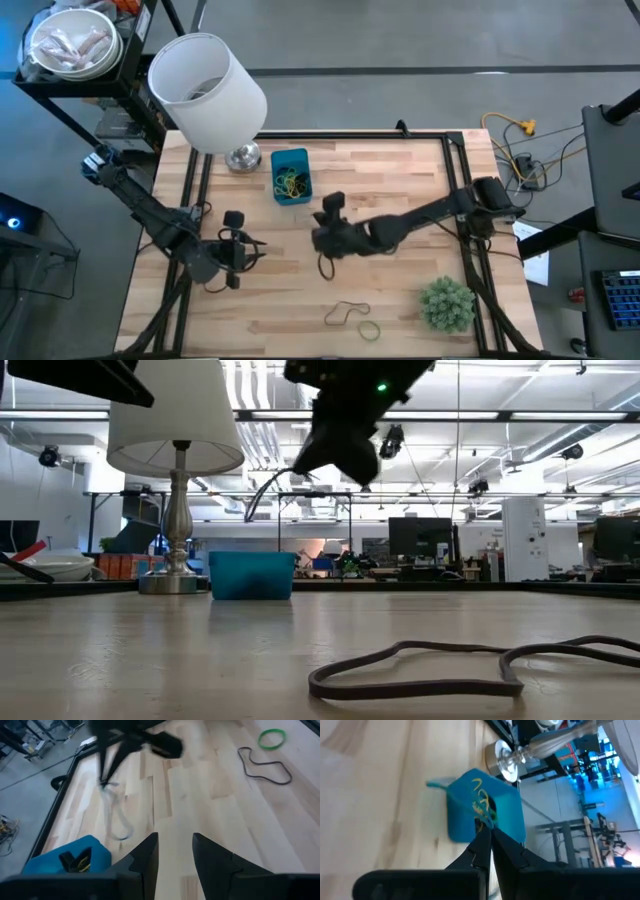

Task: Pick and place rubber bands into bin
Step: Put the blue rubber band into the blue bin

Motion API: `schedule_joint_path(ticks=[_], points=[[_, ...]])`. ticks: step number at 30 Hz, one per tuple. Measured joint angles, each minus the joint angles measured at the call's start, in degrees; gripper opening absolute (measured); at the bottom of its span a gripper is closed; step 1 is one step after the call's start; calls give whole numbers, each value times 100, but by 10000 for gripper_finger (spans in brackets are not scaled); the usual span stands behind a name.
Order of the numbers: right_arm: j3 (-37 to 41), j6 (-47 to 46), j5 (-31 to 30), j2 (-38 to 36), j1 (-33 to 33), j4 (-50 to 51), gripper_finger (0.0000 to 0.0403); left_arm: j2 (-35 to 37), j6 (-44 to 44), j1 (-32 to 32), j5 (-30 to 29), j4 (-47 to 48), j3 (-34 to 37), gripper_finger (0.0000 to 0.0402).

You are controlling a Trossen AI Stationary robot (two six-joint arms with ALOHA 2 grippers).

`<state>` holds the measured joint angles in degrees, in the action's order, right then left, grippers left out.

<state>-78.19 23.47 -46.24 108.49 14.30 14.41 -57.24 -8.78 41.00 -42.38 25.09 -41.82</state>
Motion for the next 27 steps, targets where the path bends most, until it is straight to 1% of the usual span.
schedule_joint_path(ticks=[6,11,18,21,27], points=[[0,300,755,0,-661,-703,8,-1,2,141,2,1,2,105],[0,353,1566,0,-1176,-1096,8,-1,4,159,1,1,2,105],[-2,77,2316,0,-1811,-1391,8,-1,9,159,4,1,2,105],[-2,-58,2743,1,-2052,-1512,8,-1,11,159,4,3,2,105],[-2,-212,3410,26,-2404,-1732,9,-1,13,159,6,1,2,105]])
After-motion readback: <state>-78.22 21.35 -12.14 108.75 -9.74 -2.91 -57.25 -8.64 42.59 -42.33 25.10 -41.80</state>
